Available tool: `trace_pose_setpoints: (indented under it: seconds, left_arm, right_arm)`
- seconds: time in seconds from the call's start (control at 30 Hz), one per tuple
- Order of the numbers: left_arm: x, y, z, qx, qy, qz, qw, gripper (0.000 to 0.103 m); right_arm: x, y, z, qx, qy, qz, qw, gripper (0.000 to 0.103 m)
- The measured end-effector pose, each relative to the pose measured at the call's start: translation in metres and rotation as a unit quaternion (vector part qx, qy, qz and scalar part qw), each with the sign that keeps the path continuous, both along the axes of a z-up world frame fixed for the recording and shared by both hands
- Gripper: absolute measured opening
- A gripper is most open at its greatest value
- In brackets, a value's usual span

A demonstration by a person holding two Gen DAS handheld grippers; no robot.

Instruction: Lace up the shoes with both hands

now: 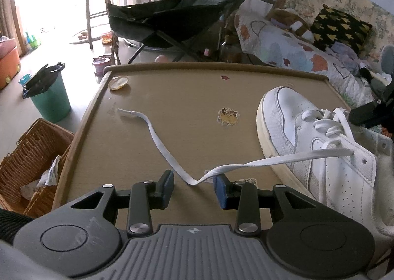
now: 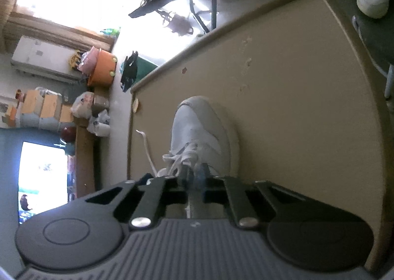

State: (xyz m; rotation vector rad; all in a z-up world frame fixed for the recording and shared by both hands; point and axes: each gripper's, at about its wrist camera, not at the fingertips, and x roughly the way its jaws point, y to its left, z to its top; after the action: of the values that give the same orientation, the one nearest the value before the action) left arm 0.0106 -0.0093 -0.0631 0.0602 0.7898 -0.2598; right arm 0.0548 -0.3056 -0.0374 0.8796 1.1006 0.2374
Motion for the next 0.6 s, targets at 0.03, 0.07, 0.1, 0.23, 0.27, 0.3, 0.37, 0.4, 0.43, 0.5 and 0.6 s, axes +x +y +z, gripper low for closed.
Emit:
trace_pose_setpoints:
  seconds: [0.03, 0.07, 0.1, 0.23, 0.27, 0.3, 0.37, 0.4, 0.43, 0.5, 0.6]
  left_arm:
    - [0.000, 0.001, 0.000, 0.000, 0.000, 0.000, 1.0000, 0.039]
    - [0.001, 0.001, 0.001, 0.000, 0.000, 0.000, 1.0000, 0.039]
    - [0.001, 0.002, 0.001, 0.000, 0.000, -0.001, 1.0000, 0.040]
    - [0.001, 0.002, 0.001, 0.000, 0.000, -0.001, 1.0000, 0.040]
    - [0.001, 0.002, 0.001, 0.000, 0.001, -0.001, 1.0000, 0.040]
    - [0.001, 0.002, 0.002, 0.000, 0.001, -0.001, 1.0000, 0.040]
    - [0.002, 0.002, 0.002, -0.001, 0.001, -0.001, 1.0000, 0.041]
    - [0.002, 0.002, 0.003, -0.001, 0.001, -0.001, 1.0000, 0.041]
    - [0.002, 0.003, 0.003, -0.003, 0.000, 0.000, 1.0000, 0.041]
    - [0.001, 0.003, 0.005, -0.008, -0.004, 0.001, 1.0000, 0.041]
    - [-0.001, 0.005, 0.010, -0.025, -0.011, 0.000, 0.9996, 0.041]
  right_arm:
    - [-0.001, 0.001, 0.003, -0.008, -0.006, 0.002, 1.000, 0.005]
    - [-0.001, 0.002, 0.005, -0.016, -0.012, 0.005, 1.000, 0.004]
    - [-0.003, 0.003, 0.009, -0.024, -0.021, 0.009, 0.999, 0.004]
    - [-0.013, 0.006, 0.030, -0.029, -0.092, 0.037, 0.995, 0.001]
    - [-0.014, 0.010, 0.034, -0.029, -0.097, 0.053, 0.993, 0.001]
    - [-0.014, 0.013, 0.037, -0.030, -0.100, 0.070, 0.992, 0.001]
    - [-0.014, 0.023, 0.041, -0.042, -0.095, 0.115, 0.988, 0.001]
    - [-0.014, 0.027, 0.041, -0.040, -0.094, 0.135, 0.986, 0.001]
    - [-0.015, 0.032, 0.043, -0.047, -0.090, 0.152, 0.983, 0.001]
    - [-0.016, 0.034, 0.047, -0.074, -0.087, 0.154, 0.982, 0.004]
    - [-0.013, 0.028, 0.060, -0.130, -0.115, 0.106, 0.979, 0.008]
